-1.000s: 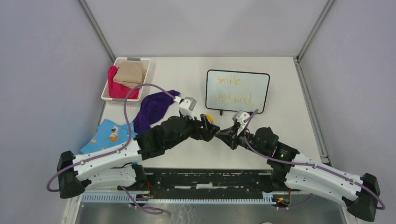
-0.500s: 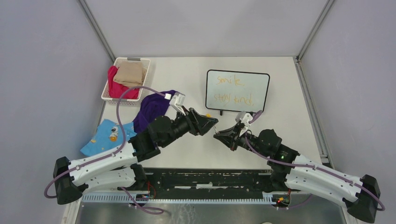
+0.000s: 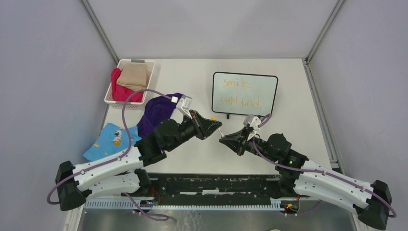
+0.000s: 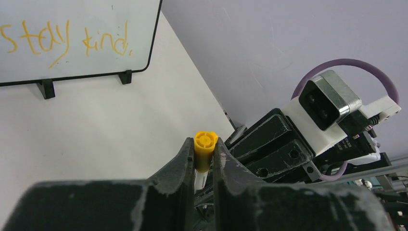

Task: Write a sentence on the whiteboard
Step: Place the whiteboard marker at the center of the board.

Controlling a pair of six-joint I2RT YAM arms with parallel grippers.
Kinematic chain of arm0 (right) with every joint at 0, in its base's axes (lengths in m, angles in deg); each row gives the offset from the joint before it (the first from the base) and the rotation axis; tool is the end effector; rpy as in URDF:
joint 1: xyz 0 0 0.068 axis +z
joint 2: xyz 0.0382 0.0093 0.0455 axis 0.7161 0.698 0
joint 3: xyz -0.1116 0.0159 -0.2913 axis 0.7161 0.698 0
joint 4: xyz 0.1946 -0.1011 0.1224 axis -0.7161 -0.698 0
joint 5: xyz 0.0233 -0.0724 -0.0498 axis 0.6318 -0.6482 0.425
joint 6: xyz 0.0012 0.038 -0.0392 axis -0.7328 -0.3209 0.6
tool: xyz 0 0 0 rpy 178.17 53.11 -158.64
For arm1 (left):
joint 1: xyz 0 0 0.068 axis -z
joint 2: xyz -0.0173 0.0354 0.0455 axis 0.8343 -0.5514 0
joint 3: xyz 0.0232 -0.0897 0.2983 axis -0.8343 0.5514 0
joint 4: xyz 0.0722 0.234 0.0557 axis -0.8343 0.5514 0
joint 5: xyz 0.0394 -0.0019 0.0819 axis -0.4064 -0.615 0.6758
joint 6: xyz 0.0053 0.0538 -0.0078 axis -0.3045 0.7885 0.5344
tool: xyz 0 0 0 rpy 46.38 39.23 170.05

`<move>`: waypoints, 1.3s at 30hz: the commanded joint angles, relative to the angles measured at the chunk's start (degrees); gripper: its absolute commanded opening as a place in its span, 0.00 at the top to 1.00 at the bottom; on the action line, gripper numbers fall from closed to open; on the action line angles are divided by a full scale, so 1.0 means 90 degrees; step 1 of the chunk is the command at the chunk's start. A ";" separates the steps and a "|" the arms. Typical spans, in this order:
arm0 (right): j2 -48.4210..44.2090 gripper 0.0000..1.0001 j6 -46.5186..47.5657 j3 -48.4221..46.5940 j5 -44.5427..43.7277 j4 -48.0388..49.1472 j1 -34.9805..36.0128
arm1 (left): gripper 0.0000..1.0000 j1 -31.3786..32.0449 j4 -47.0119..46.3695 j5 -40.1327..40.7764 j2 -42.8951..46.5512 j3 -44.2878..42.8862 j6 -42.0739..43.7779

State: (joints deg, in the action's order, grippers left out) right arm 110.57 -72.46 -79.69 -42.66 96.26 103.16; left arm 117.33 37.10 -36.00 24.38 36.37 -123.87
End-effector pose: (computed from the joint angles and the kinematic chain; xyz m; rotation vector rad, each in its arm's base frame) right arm 0.0672 0.1120 0.2986 -0.6700 1.5271 1.0719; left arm 0.0979 -0.1653 0.3622 0.1246 1.7639 -1.3020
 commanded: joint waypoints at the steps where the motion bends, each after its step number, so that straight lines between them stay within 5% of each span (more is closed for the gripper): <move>1: -0.0052 1.00 -0.0048 -0.0003 -0.0045 0.0448 0.0029 | 0.90 0.0025 -0.0421 -0.0198 -0.0121 0.0104 -0.0324; 8: 0.0049 0.98 0.0039 -0.0172 0.0026 0.0375 0.0031 | 0.98 0.0025 -0.0530 -0.0374 -0.0212 0.0226 -0.0451; 14: 0.0079 0.50 0.0289 -0.0541 0.0091 -0.0353 0.0020 | 0.98 0.0031 0.0010 0.0009 0.0231 0.0080 -0.0146; 18: 0.0194 0.42 0.0429 -0.0912 -0.0078 -0.0706 0.0023 | 0.98 0.0031 0.0182 0.0103 0.0442 0.0042 -0.0015; 30: 0.0674 0.59 0.0280 -0.1245 0.0134 -0.0530 0.0024 | 0.98 0.0027 0.0295 0.0045 0.0584 0.0034 0.0061; 35: 0.0663 0.92 0.0272 -0.1153 0.0166 -0.0459 0.0027 | 0.97 0.0028 0.0321 0.0035 0.0573 0.0070 0.0116; 37: 0.0608 1.00 0.0357 -0.1111 0.0019 -0.0588 0.0025 | 0.79 0.0032 0.0523 0.0283 0.0614 0.0060 0.0126; 39: 0.0560 1.00 0.0514 -0.1139 -0.0269 -0.0913 0.0021 | 0.45 0.0031 0.0965 0.0696 0.0689 -0.0064 0.0203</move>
State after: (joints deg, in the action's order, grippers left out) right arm 116.78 -70.32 -88.42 -41.30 89.40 103.43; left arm 117.42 42.13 -34.67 28.84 38.17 -123.66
